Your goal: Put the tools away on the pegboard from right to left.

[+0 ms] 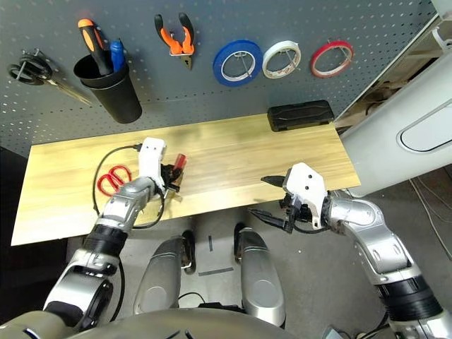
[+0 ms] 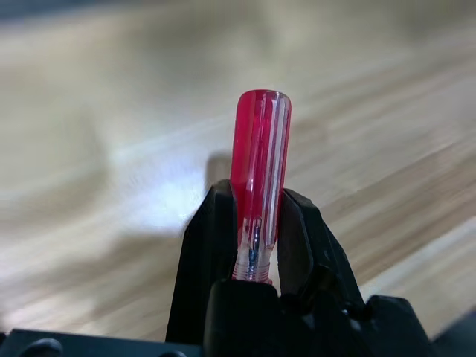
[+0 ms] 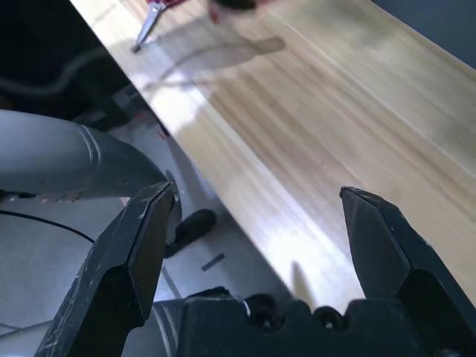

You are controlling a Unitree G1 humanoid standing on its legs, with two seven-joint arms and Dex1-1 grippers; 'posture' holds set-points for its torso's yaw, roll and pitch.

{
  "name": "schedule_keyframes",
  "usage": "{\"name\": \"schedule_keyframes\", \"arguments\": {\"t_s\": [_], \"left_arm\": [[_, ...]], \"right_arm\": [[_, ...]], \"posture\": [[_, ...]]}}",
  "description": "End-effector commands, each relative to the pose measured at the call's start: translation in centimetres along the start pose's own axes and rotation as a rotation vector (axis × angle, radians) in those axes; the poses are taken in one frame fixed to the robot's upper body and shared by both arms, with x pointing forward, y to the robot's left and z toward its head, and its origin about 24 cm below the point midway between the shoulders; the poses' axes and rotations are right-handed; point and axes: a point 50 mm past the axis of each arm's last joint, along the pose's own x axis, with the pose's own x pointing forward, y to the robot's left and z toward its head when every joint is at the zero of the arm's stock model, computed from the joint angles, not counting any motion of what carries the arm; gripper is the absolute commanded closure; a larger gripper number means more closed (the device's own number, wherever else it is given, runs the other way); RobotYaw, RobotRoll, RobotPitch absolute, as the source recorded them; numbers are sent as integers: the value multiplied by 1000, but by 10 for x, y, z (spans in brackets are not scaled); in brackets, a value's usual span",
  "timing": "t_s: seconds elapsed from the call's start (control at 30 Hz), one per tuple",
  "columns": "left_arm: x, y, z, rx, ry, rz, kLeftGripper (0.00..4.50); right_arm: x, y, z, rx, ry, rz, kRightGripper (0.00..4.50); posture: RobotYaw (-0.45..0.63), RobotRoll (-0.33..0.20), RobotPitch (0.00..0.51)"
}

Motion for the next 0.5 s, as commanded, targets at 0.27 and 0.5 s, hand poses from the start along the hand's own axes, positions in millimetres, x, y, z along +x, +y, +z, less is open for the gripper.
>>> {"name": "schedule_keyframes", "arguments": {"t_s": [0.27, 0.5], "left_arm": [[-76, 9, 36, -30, -86, 48, 3629], [-109, 36, 59, -12, -166, 158, 3629]], "right_arm": [[10, -27, 14, 23, -193, 101, 0], [3, -49, 48, -39, -320, 132, 0]], "posture": [[116, 0, 192], [162, 0, 164]]}}
